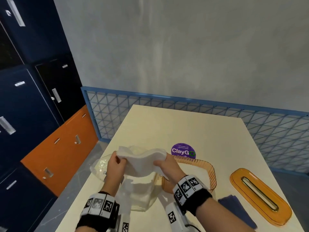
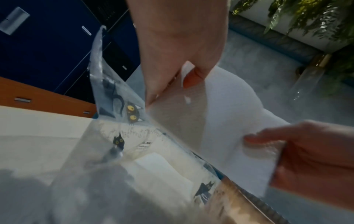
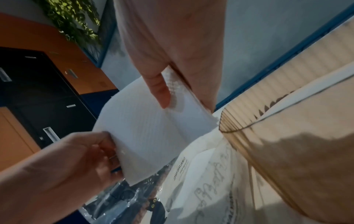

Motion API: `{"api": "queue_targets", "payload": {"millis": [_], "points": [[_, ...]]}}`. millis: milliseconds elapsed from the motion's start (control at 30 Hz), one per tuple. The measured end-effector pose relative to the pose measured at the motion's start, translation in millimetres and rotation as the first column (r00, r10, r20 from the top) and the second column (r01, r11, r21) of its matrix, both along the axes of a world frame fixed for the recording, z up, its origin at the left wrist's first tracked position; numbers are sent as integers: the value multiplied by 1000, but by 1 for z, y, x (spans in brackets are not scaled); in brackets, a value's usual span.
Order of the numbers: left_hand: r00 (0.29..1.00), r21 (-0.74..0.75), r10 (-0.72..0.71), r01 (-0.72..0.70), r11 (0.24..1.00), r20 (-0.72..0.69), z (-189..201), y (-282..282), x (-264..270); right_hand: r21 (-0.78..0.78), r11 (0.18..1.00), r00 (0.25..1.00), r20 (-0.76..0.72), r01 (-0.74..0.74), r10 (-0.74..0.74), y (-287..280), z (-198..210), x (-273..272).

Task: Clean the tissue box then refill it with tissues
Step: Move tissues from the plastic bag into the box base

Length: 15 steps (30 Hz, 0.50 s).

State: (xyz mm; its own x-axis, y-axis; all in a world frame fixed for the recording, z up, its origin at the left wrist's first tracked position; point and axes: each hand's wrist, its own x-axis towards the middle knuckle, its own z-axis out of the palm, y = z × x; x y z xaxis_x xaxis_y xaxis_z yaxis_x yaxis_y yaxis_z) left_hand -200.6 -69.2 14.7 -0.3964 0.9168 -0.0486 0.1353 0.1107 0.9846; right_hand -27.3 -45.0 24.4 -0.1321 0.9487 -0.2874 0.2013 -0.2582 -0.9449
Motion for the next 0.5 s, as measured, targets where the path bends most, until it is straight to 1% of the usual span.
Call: {"api": "queue_targets", "payload": {"millis": [67, 100, 233, 300, 367, 433, 500], "points": [[997, 48, 71, -70, 996, -18, -5, -7, 3, -3, 1000, 1000, -4, 25, -25, 8, -9, -8], [997, 57, 80, -79, 995, -11, -7, -11, 6, -9, 999, 999, 5, 33, -33, 11, -14, -11], [999, -24, 46, -46, 999, -3, -32, -22, 10, -33, 999, 990, 141, 17, -12, 12, -36, -23], [999, -42, 43, -43, 998, -16, -44, -23, 7, -34, 999, 978, 205, 26, -18, 10, -43, -28], [998, -36, 50, -52, 998, -42, -48, -22, 5, 0, 999, 965, 258, 42, -41, 11, -42, -31], [995, -5, 75, -75, 997, -59, -47, -22, 2, 56, 997, 969, 239, 52, -64, 15, -39, -31], [995, 23, 89, -88, 996, -47, -43, -23, -1, 70, 996, 978, 199, 49, -63, 19, -34, -30]]}}
